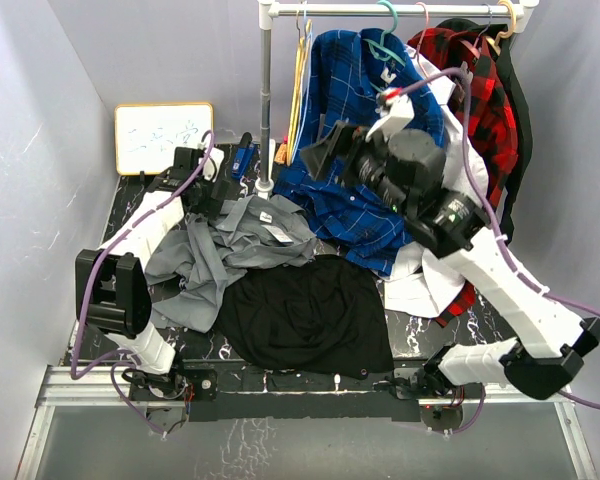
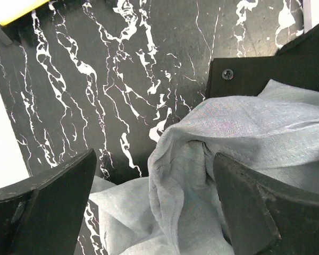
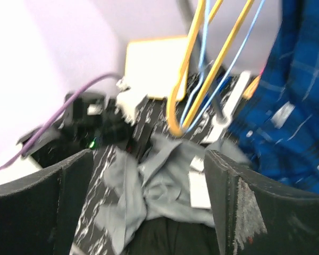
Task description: Place the shirt on the hanger
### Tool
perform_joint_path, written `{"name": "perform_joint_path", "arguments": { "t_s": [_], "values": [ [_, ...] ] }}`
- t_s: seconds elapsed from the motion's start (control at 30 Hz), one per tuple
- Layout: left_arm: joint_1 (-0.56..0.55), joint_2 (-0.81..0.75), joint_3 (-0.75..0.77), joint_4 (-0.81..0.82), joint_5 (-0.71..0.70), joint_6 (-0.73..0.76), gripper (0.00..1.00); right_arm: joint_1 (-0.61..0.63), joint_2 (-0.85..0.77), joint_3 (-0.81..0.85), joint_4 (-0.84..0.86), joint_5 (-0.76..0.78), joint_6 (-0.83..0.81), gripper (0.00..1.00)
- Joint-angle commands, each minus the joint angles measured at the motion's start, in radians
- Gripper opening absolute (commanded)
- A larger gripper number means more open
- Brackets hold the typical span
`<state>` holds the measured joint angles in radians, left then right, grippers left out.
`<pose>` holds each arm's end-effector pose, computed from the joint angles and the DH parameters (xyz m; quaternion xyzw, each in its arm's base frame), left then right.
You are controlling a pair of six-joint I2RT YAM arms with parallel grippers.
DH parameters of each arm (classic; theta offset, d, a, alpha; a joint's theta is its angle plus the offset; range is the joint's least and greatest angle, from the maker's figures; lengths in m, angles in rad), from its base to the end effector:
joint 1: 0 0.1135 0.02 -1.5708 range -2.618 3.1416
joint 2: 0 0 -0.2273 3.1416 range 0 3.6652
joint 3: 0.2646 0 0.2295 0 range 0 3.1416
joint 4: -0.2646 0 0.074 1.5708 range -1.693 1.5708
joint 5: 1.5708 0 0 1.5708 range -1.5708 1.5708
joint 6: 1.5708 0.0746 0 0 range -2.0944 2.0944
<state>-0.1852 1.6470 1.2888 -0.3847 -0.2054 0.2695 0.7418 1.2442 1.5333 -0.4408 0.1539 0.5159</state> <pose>0.3705 -0.0539 0.2192 0.1651 0.8966 0.1106 0.3958 0.2203 0.1864 0.4271 -0.0355 0.7572 0.3349 0.5596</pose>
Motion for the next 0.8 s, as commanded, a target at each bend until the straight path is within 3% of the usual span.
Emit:
{"name": "perform_joint_path", "arguments": {
  "t_s": [0.0,0.07,0.3,0.53,0.77],
  "values": [
    [0.006,-0.082,0.110,-0.088,0.005,-0.034,0.92,-0.092,0.128,0.161,-0.074,0.096,-0.086,0.74],
    [0.006,-0.095,0.148,-0.128,0.017,-0.049,0.92,-0.134,0.184,0.216,-0.062,0.064,-0.082,0.65],
    [0.006,-0.143,0.204,-0.207,0.058,-0.082,0.92,-0.209,0.330,0.309,0.020,-0.027,-0.075,0.59],
    [0.006,-0.165,0.192,-0.213,0.059,-0.071,0.92,-0.227,0.391,0.354,0.061,-0.083,-0.062,0.58],
    [0.006,-0.170,0.172,-0.211,0.060,-0.068,0.92,-0.226,0.349,0.294,0.078,-0.053,-0.060,0.58]
  ]
}}
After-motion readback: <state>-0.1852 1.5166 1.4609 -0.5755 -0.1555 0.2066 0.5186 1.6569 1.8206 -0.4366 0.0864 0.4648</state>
